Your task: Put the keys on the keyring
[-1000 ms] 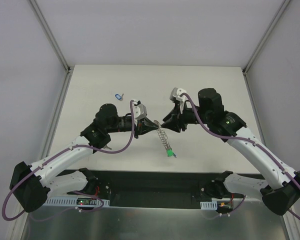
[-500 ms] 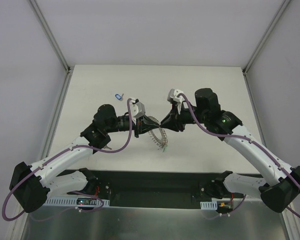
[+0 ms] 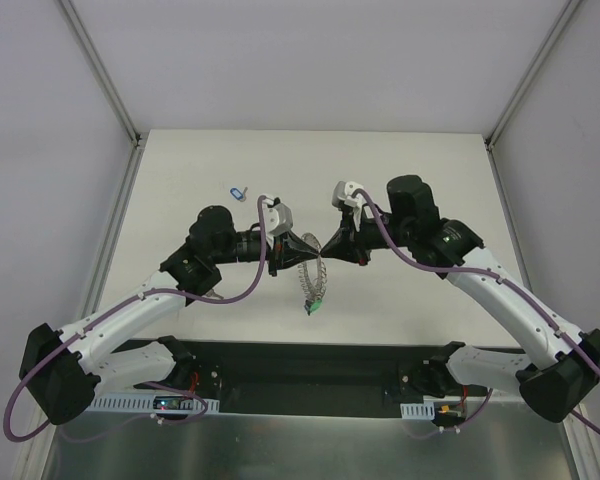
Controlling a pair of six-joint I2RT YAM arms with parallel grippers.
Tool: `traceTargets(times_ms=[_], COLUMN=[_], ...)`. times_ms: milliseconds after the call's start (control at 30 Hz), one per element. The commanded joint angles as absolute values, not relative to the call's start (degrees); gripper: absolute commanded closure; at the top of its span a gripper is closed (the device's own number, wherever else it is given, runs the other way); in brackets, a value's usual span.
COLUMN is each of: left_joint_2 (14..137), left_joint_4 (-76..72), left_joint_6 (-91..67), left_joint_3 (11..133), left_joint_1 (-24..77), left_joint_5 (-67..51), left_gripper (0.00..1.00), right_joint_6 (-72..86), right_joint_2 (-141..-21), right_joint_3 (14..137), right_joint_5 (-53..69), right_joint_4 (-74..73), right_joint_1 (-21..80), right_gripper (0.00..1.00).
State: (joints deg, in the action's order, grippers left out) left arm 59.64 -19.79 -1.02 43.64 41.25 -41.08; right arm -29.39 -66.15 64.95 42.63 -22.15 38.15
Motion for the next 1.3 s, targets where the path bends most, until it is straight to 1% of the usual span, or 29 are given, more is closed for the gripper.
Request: traceTargets(times_ms=[0,67,200,267,300,367,400,433,467,500,533,567,600,633,733,800,900,1067,1167,1200,1267], left_joint_2=[59.2,58.7,58.0,57.8,57.7,56.4,55.7,54.0,52.9,52.0,50.5,49.8,49.1,48.0,46.8,46.6,47.3,53.7,58.4,60.5,62.5], left_joint_4=[-20.2,-18.7,-15.6,-14.7,-13.8,-13.2,-12.7,-12.6,-12.0,-9.9,-8.1,-6.3,-4.7,-1.0,6.8,8.8,9.4,9.5,9.0,6.8,2.7], left_joint_6=[-0.5,1.1,2.4,2.6,2.5,1.5,0.9,0.4,0.2,0.2,-1.9,-4.2,-5.5,-7.0,-14.2,-18.4,-20.3,-23.2,-26.2,-26.5,-26.5], left_joint_3=[47.6,47.6,48.3,48.4,48.3,47.9,46.9,46.1,44.8,44.1,43.6,43.2,42.3,41.8,40.9,39.5,37.1,36.6,36.9,36.7,35.5], left_joint_1=[41.4,41.4,41.4,41.4,41.3,41.2,41.0,40.9,40.5,40.3,40.1,39.6,38.6,37.8,34.0,30.1,27.1,22.2,20.6,20.3,19.3], left_joint_5=[-42.5,-40.9,-39.4,-38.9,-37.4,-34.8,-31.2,-29.1,-26.3,-23.5,-16.6,-13.0,-10.0,-3.0,7.2,8.4,9.9,13.1,16.4,17.1,16.4], left_gripper=[0.96,0.91,0.91,0.86,0.76,0.64,0.58,0.45,0.38,0.34,0.28,0.26,0.26,0.26,0.27,0.28,0.29,0.34,0.39,0.45,0.50], right_joint_6=[-31.9,-32.6,-34.3,-34.8,-35.1,-35.6,-36.1,-36.4,-36.6,-36.6,-36.6,-36.7,-36.6,-36.3,-36.0,-36.0,-36.1,-36.6,-36.9,-37.0,-37.1], right_joint_2=[-66.4,-66.2,-66.1,-66.4,-66.4,-67.3,-67.6,-67.8,-67.9,-67.9,-67.8,-67.6,-67.3,-67.2,-67.0,-67.0,-67.7,-68.7,-68.7,-68.8,-69.4], right_joint_3=[67.9,67.9,68.9,69.6,69.9,70.7,70.8,70.8,70.5,70.2,70.0,69.7,69.2,68.9,68.1,67.9,67.8,68.7,68.7,68.7,68.8], right_joint_5=[44.3,42.9,39.2,39.1,39.5,40.1,39.8,39.5,38.6,38.1,37.6,36.7,36.4,35.9,34.2,33.6,33.8,33.8,33.3,33.4,34.0], right_joint_4=[-23.1,-23.2,-25.1,-25.9,-26.0,-26.9,-27.3,-27.7,-27.9,-27.9,-27.9,-27.9,-27.9,-27.7,-27.8,-27.9,-28.2,-29.3,-29.4,-29.4,-29.5], right_joint_1=[38.1,38.1,38.3,38.2,38.3,38.2,38.2,38.2,38.2,38.2,38.2,38.2,38.2,38.2,38.3,38.2,38.1,38.1,38.1,38.0,37.7], right_gripper=[0.99,0.99,0.99,0.99,0.99,0.99,0.99,0.99,0.99,0.99,0.99,0.99,0.99,0.99,0.99,0.99,0.99,0.99,0.99,0.99,0.99])
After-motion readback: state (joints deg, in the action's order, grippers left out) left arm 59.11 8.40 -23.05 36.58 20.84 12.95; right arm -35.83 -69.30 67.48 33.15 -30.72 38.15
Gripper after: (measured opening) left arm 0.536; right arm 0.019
